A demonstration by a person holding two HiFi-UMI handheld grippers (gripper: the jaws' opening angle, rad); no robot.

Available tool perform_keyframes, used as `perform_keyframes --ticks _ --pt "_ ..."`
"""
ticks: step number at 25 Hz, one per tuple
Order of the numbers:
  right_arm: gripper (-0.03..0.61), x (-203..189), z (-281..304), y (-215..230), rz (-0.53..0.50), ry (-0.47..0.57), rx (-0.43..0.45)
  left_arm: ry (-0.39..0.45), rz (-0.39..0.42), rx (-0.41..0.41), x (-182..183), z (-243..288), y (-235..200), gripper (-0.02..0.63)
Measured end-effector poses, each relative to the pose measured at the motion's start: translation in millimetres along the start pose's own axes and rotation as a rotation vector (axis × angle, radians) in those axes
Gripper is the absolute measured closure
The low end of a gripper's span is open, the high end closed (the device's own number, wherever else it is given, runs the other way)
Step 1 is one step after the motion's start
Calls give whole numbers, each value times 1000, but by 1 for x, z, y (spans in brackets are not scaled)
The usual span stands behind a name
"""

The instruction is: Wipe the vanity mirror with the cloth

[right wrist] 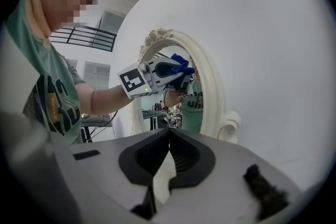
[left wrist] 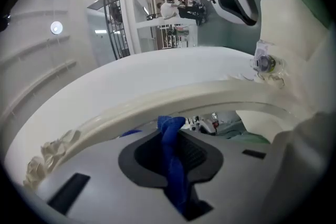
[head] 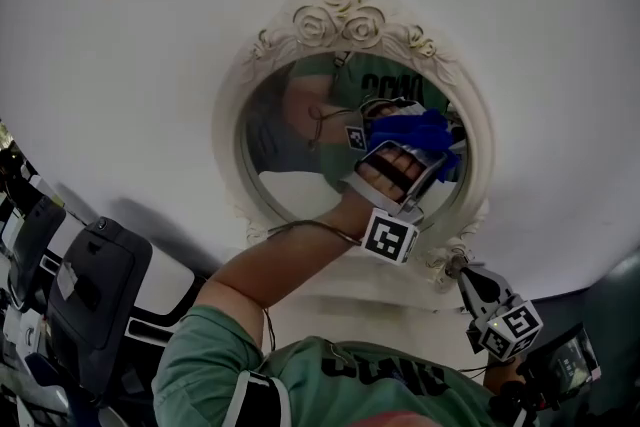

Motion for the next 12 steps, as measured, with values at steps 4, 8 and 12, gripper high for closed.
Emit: perform_keyframes --ticks 4,8,12 --pt "566 -8 -11 7 19 8 -26 40 28 -10 29 23 7 549" --pt "566 -6 -14 9 23 -4 -33 68 7 -38 33 20 9 551" --pt "566 2 -7 -2 7 5 -8 69 -44 -26 18 -14 -3 551"
Point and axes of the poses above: the fingertips, and each gripper's own axes: z forward along the fingers, y to its right, x out of its top, the point moved 1 cm from there along -z, backward along the fingers, and after that the axes turned 14 degrees about -z, right-handed, at the moved point
